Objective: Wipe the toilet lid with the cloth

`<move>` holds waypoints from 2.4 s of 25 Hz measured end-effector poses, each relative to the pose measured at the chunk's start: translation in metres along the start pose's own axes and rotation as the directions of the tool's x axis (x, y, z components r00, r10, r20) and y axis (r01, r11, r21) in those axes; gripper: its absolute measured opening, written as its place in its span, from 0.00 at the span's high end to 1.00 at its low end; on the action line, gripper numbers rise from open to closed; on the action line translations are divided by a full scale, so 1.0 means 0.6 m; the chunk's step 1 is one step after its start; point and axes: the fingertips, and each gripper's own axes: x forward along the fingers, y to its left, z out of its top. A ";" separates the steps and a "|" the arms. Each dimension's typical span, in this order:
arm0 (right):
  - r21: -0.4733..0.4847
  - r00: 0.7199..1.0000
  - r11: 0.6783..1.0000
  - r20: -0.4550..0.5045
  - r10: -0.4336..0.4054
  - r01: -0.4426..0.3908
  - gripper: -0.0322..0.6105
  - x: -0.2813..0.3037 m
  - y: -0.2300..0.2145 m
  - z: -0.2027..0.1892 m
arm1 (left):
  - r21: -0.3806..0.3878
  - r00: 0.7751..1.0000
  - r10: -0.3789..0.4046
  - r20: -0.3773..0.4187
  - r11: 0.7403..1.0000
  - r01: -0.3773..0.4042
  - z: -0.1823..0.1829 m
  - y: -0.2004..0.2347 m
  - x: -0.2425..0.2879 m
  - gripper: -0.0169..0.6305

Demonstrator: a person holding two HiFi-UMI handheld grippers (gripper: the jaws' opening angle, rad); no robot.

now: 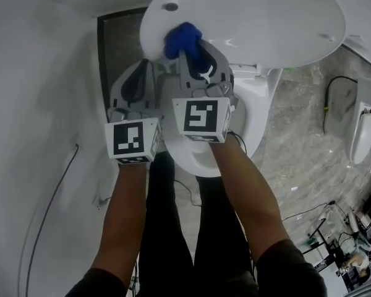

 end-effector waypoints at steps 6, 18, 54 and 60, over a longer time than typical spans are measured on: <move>0.030 0.996 0.995 -0.026 -0.090 0.091 0.85 -0.024 -0.078 -0.031 | 0.009 0.998 -0.052 -0.033 0.999 0.052 -0.012 -0.071 0.030 0.96; 0.137 0.940 0.934 -0.135 -0.312 0.330 0.85 -0.123 -0.290 -0.161 | 0.046 0.989 -0.147 -0.009 0.988 0.147 0.017 -0.189 0.084 0.96; 0.085 0.927 0.963 -0.263 0.268 -0.255 0.85 0.035 0.109 -0.170 | -0.054 0.992 0.051 -0.111 0.997 -0.057 -0.098 0.000 -0.025 0.96; 0.112 0.926 0.978 -0.317 0.203 -0.176 0.85 0.017 0.033 -0.216 | -0.028 0.993 -0.015 -0.119 1.000 0.012 -0.087 -0.051 0.007 0.96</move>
